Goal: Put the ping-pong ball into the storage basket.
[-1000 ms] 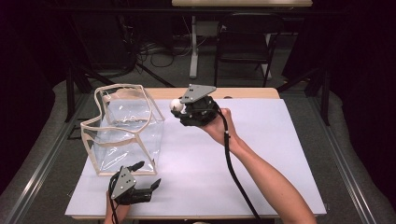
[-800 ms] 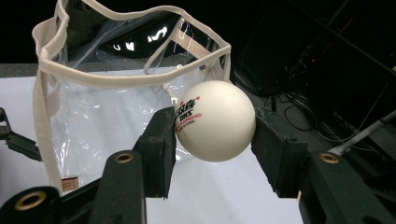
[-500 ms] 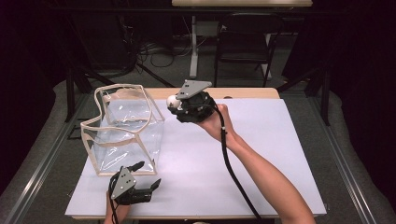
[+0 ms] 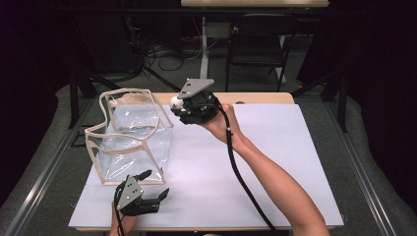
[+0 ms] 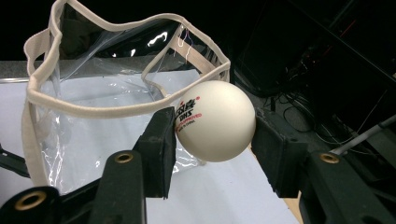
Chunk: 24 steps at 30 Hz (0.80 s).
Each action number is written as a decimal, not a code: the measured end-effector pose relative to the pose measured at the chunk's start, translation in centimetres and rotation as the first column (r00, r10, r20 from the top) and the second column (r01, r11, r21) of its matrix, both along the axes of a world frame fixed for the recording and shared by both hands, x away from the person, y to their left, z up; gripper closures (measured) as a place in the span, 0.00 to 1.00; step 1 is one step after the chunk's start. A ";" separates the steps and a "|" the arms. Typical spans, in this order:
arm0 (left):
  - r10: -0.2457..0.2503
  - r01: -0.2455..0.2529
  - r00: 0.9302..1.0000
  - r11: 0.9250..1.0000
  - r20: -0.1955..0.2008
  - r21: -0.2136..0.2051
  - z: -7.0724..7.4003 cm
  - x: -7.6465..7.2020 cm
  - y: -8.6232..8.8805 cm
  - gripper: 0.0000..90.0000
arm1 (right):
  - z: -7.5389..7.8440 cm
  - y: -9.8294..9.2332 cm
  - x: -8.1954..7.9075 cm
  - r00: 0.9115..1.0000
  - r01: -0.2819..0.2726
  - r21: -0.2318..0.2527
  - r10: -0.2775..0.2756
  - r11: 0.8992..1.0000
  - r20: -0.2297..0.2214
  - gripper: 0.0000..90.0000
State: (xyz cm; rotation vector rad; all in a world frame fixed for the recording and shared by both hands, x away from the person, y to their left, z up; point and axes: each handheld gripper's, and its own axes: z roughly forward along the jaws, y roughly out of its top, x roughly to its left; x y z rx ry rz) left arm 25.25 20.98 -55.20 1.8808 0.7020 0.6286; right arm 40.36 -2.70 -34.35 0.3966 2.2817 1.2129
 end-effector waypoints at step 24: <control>0.000 0.000 1.000 1.000 -0.001 0.002 0.0 0.0 0.0 0.18 | 0.8 2.2 1.1 1.000 -0.014 -0.027 0.013 1.000 -0.023 0.56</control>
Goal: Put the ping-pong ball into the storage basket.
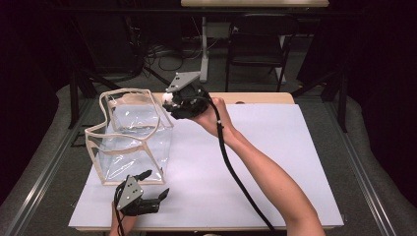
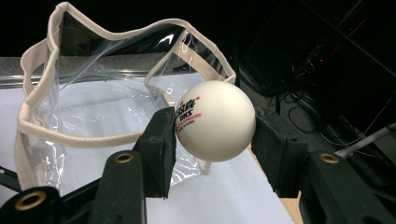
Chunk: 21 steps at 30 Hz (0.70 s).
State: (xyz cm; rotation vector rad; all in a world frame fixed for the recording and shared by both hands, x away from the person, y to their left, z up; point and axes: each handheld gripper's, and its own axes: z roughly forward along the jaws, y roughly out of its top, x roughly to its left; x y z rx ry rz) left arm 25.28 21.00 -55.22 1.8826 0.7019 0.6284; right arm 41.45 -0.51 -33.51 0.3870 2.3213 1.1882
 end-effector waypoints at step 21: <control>-0.001 0.001 1.000 1.000 0.002 -0.001 0.0 0.0 0.0 0.18 | 0.6 1.9 0.4 1.000 -0.013 -0.025 0.013 1.000 -0.004 0.56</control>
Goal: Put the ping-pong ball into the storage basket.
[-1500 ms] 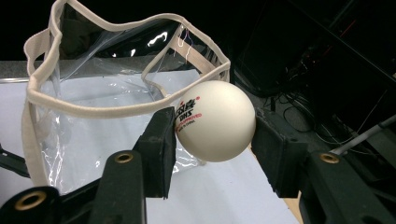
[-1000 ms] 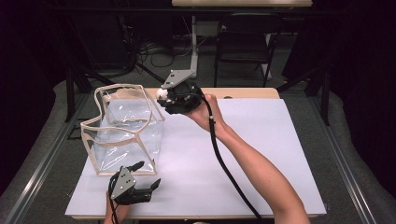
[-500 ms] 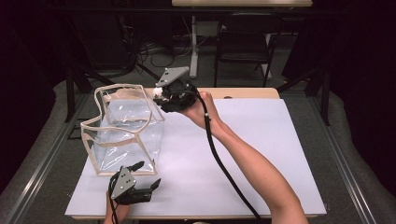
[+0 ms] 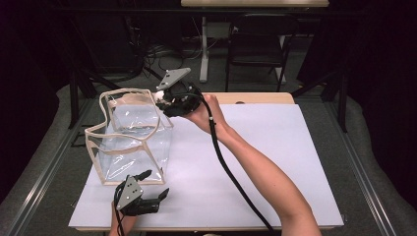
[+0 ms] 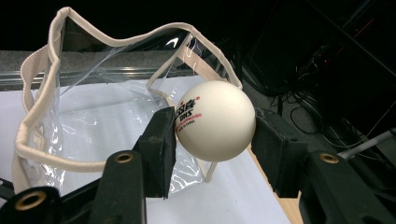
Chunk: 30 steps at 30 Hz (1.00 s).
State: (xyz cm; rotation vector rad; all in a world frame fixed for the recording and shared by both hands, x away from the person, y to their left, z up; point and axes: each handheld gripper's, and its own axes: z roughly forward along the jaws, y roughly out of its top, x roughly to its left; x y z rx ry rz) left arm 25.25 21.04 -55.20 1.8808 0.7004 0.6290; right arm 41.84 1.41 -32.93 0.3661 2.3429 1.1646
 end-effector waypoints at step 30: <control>-0.002 0.002 1.000 1.000 0.001 0.001 0.0 0.0 0.0 0.18 | -0.3 2.3 0.3 1.000 -0.015 -0.050 0.015 0.999 -0.012 0.56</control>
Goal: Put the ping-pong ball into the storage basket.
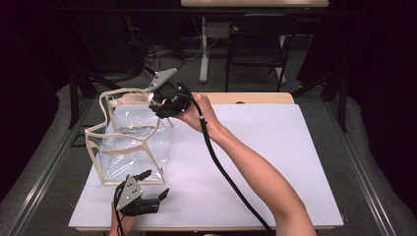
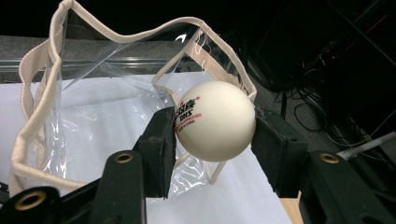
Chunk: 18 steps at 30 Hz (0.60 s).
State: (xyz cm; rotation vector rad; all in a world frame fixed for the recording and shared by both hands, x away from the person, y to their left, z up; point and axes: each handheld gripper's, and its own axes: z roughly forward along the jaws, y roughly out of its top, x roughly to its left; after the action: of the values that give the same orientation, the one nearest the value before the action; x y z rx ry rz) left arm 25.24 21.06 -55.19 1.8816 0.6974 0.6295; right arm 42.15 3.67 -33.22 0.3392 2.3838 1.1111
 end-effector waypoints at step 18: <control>-0.002 0.002 1.000 1.000 0.000 0.001 0.0 0.0 0.0 0.18 | -0.3 1.6 0.1 1.000 -0.013 -0.025 0.012 1.000 -0.014 0.56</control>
State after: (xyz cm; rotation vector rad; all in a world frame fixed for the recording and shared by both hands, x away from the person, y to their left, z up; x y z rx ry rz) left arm 25.24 21.07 -55.18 1.8827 0.6954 0.6291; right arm 42.25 5.23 -33.51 0.3250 2.4128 1.0871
